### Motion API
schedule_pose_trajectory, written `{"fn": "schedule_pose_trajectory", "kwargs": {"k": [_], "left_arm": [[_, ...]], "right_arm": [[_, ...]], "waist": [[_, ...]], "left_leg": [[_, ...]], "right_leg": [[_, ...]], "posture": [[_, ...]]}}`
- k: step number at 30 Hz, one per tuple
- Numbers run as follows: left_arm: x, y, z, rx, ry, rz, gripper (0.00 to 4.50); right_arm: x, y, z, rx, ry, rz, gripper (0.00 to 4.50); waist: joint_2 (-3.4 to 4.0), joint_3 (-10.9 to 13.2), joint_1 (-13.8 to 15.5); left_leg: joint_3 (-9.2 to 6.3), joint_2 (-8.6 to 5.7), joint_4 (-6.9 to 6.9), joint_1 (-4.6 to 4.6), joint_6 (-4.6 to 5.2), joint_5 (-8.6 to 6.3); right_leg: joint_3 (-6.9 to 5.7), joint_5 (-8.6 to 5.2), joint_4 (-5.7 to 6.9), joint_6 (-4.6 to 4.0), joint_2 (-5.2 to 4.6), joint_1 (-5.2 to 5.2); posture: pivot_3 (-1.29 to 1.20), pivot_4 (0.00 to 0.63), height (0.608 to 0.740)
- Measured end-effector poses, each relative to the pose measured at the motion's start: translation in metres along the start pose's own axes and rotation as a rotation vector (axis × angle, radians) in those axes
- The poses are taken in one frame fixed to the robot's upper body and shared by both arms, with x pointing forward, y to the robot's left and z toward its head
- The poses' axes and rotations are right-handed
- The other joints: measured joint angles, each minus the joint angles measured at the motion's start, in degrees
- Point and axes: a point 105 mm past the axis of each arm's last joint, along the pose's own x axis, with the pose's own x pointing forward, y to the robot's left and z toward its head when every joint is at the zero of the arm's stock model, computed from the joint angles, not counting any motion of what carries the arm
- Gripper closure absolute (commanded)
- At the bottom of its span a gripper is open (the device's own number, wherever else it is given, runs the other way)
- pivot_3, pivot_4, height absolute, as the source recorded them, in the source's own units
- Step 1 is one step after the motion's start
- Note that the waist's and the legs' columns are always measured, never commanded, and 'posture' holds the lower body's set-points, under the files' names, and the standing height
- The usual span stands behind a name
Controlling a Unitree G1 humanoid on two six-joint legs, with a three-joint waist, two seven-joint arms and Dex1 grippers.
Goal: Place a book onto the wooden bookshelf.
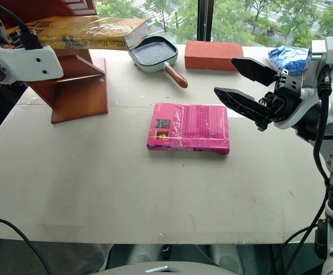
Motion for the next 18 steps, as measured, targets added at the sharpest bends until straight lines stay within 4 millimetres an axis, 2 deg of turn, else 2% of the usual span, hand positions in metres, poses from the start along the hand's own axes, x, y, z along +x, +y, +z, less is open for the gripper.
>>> {"fn": "schedule_pose_trajectory", "kwargs": {"k": [5,12,18], "left_arm": [[-0.001,-0.024,-0.025,-0.002,0.107,-0.097,4.49],[-0.003,-0.025,-0.046,-0.019,0.209,-0.137,4.49],[-0.002,-0.027,-0.050,-0.029,0.240,-0.163,4.49]], "right_arm": [[0.001,0.000,-0.001,0.009,-0.008,0.001,0.00],[0.000,-0.002,-0.005,0.016,-0.009,-0.016,0.00],[0.002,0.001,-0.004,0.009,-0.013,-0.015,0.00]], "waist": [[0.00,0.0,-0.2],[-0.01,0.0,-0.1],[-0.02,0.0,-0.2]], "left_leg": [[-0.01,0.03,0.00,0.02,0.00,0.00],[0.00,0.02,0.05,0.06,0.00,0.00],[-0.01,0.02,0.07,0.14,0.00,0.00]], "right_leg": [[0.00,-0.01,0.23,-0.01,0.02,-0.10],[0.02,-0.01,0.48,-0.01,0.02,-0.14],[0.03,-0.01,0.65,-0.02,0.03,-0.14]], "posture": [[0.00,0.150,0.740],[0.00,0.150,0.740],[0.00,0.150,0.740]]}}
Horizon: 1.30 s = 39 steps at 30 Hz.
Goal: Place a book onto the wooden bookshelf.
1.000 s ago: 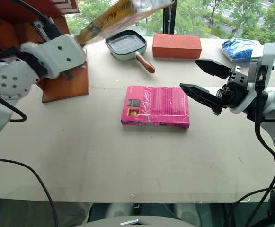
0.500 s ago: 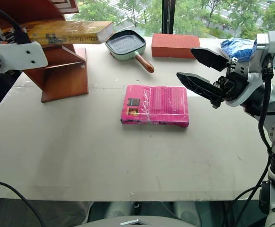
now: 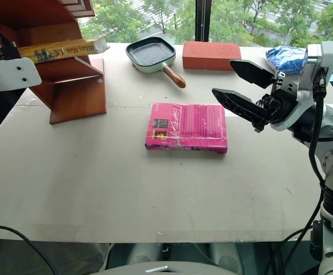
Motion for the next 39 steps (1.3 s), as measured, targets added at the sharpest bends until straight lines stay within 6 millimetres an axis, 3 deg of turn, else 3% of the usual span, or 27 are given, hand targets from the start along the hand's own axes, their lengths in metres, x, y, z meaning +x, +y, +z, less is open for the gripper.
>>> {"fn": "schedule_pose_trajectory", "kwargs": {"k": [1,9,10,16,20,25,27,30,31,33,35,37,39], "left_arm": [[0.000,0.000,-0.001,-0.001,0.004,-0.003,3.53],[-0.003,-0.001,-0.013,-0.050,0.070,-0.002,0.26],[-0.004,-0.002,-0.015,-0.057,0.078,-0.003,0.05],[-0.012,0.005,-0.018,-0.070,0.099,0.044,0.05],[-0.026,0.032,-0.012,-0.117,0.064,0.192,0.05],[-0.033,0.034,0.023,-0.489,-0.153,0.188,0.05],[-0.041,0.032,0.046,-0.620,-0.299,0.133,0.05],[-0.048,0.024,0.064,-0.760,-0.424,0.062,0.05],[-0.052,0.010,0.075,-0.898,-0.519,-0.016,0.05],[-0.050,-0.027,0.087,-1.001,-0.569,-0.190,0.05],[-0.071,-0.084,0.106,-1.163,-0.685,-0.397,0.05],[-0.086,-0.152,0.122,-1.324,-0.643,-0.645,0.05],[-0.096,-0.188,0.126,-1.353,-0.568,-0.754,0.05]], "right_arm": [[0.000,0.000,0.000,0.001,-0.001,-0.001,0.00],[-0.001,-0.001,0.001,0.003,-0.005,-0.006,0.00],[-0.001,-0.001,0.001,0.003,-0.006,-0.005,0.00],[0.000,-0.003,0.001,0.001,-0.007,-0.014,0.00],[-0.001,-0.007,0.000,0.008,-0.009,-0.026,0.00],[-0.005,-0.009,-0.004,-0.009,0.021,-0.014,0.00],[-0.017,-0.011,-0.017,-0.002,0.076,-0.039,0.00],[-0.031,-0.013,-0.036,0.023,0.130,-0.078,0.00],[-0.043,-0.014,-0.050,0.022,0.173,-0.112,0.00],[-0.061,-0.019,-0.069,0.038,0.234,-0.175,0.00],[-0.088,-0.015,-0.089,-0.004,0.307,-0.238,0.00],[-0.122,-0.015,-0.119,0.033,0.395,-0.344,0.00],[-0.145,-0.012,-0.138,0.051,0.451,-0.405,0.00]], "waist": [[0.00,0.0,0.0],[0.00,0.0,-0.4],[0.00,0.0,-0.5],[-0.01,0.0,-0.8],[-0.01,0.0,-1.0],[-0.04,0.0,-1.0],[-0.07,0.0,-0.9],[-0.07,-0.1,-1.1],[0.01,-0.1,-1.2],[-0.03,0.0,-1.5],[0.48,-0.7,-1.7],[0.16,-0.5,-1.5],[-0.08,-0.4,-1.3]], "left_leg": [[0.01,0.00,0.00,0.01,0.00,0.00],[0.01,0.00,0.01,0.04,0.00,0.00],[0.01,0.00,0.01,0.04,0.00,0.00],[0.01,0.00,0.04,0.06,0.00,0.00],[0.01,0.00,0.05,0.07,0.00,0.00],[-0.03,-0.01,0.17,0.09,0.00,0.00],[-0.03,-0.01,0.22,0.08,0.00,0.00],[-0.03,-0.02,0.29,0.11,0.00,0.00],[-0.03,-0.02,0.31,0.16,0.00,0.00],[-0.03,0.00,0.38,0.20,0.00,0.00],[0.10,0.01,0.28,0.60,0.01,-0.02],[0.11,-0.03,0.28,0.47,0.01,-0.04],[-0.01,0.00,0.39,0.36,0.00,-0.03]], "right_leg": [[0.01,0.00,0.02,0.00,0.00,0.00],[0.04,0.00,0.09,0.00,0.00,0.00],[0.04,0.00,0.10,0.00,0.00,0.00],[0.04,0.00,0.15,0.00,0.00,0.00],[0.06,0.00,0.17,0.00,-0.01,0.01],[0.06,0.01,0.27,0.00,0.01,0.04],[0.06,0.00,0.25,0.00,0.00,0.08],[0.08,0.01,0.26,0.01,0.00,0.14],[0.08,0.00,0.25,0.01,0.00,0.19],[0.13,0.01,0.33,0.01,0.05,0.19],[0.33,-0.07,0.13,0.09,-0.01,0.59],[0.30,-0.13,0.20,0.15,-0.02,0.45],[0.20,-0.11,0.26,0.13,0.02,0.36]], "posture": [[0.00,0.150,0.740],[0.00,0.150,0.740],[0.00,0.150,0.740],[0.00,0.150,0.740],[0.00,0.150,0.740],[0.00,0.150,0.740],[0.00,0.150,0.740],[0.00,0.150,0.740],[0.00,0.150,0.740],[0.00,0.150,0.740],[0.00,0.150,0.740],[0.00,0.150,0.740],[0.00,0.150,0.740]]}}
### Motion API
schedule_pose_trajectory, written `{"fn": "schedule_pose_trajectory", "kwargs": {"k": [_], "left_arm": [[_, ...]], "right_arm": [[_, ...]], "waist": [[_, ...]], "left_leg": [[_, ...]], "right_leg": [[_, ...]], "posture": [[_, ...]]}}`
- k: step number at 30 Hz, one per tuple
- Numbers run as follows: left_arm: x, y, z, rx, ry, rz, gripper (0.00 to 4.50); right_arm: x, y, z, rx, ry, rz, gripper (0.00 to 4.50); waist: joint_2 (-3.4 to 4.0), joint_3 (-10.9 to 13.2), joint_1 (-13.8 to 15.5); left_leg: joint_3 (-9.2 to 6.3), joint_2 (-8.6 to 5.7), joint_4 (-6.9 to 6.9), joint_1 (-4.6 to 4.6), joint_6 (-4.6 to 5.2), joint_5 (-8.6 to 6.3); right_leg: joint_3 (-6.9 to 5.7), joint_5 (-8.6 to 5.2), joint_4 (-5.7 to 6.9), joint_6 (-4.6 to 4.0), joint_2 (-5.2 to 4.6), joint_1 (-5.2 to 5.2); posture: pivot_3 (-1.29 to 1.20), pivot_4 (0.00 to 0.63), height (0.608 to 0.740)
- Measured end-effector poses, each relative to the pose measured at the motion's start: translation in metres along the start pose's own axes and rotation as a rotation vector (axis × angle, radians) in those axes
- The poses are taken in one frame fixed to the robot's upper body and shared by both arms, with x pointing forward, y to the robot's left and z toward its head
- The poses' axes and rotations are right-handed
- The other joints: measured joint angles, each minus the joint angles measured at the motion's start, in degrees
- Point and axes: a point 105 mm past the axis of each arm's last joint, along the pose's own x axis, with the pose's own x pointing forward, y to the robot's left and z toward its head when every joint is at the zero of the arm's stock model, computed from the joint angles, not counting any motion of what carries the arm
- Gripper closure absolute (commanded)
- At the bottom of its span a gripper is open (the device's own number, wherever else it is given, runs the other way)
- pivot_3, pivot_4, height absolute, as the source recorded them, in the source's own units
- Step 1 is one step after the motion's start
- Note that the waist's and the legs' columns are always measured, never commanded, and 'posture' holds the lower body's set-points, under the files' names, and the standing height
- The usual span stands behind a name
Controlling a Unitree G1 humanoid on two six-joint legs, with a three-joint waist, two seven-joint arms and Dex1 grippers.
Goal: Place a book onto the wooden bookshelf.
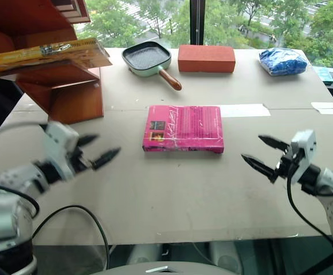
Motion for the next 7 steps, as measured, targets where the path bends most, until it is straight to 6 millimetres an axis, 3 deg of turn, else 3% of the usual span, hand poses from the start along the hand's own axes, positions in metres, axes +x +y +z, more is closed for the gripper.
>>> {"fn": "schedule_pose_trajectory", "kwargs": {"k": [7], "left_arm": [[0.013,-0.058,-0.038,-0.022,0.026,-0.110,0.05]], "right_arm": [[-0.008,-0.006,-0.023,-0.062,0.019,-0.069,0.00]], "waist": [[0.15,-0.1,0.1]], "left_leg": [[0.08,0.02,0.14,0.92,-0.01,-0.01]], "right_leg": [[0.37,-0.23,0.01,-0.10,-0.08,0.78]], "posture": [[0.00,0.150,0.740]]}}
